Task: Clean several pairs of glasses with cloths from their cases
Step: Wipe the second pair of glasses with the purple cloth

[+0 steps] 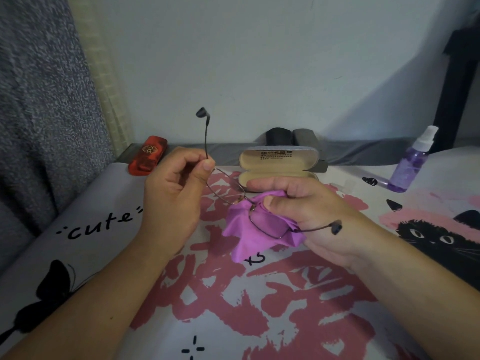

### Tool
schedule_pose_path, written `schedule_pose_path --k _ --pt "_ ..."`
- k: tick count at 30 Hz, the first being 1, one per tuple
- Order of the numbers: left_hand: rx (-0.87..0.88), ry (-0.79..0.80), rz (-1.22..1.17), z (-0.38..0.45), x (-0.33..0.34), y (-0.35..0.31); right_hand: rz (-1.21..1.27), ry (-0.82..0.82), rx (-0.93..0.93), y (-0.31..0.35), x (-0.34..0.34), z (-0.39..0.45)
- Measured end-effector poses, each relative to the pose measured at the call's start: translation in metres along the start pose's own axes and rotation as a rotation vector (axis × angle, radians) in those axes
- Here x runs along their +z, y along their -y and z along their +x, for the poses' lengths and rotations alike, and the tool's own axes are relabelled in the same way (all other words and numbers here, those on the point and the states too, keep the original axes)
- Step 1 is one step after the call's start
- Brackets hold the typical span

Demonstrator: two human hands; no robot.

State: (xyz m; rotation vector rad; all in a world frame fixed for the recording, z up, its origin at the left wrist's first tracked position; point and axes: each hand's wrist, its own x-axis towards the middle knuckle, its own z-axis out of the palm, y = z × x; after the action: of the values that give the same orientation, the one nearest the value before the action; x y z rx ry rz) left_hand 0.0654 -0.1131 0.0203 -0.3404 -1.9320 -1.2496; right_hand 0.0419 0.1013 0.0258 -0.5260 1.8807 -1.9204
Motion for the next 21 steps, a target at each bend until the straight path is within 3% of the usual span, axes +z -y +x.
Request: schedule_pose_path --k 3,8,21 --pt "0.016 0.015 0.037 -0.001 0.001 0.000 -0.020 0.012 0.036 0.001 -0.002 -0.002" --pt "0.033 0.050 0.023 -0.003 0.002 0.001 -0.113 0.181 0.120 0.008 -0.002 -0.006" --pt "-0.031 0.044 0.009 -0.003 0.003 0.002 -0.027 0.076 0.134 0.004 0.006 -0.007"
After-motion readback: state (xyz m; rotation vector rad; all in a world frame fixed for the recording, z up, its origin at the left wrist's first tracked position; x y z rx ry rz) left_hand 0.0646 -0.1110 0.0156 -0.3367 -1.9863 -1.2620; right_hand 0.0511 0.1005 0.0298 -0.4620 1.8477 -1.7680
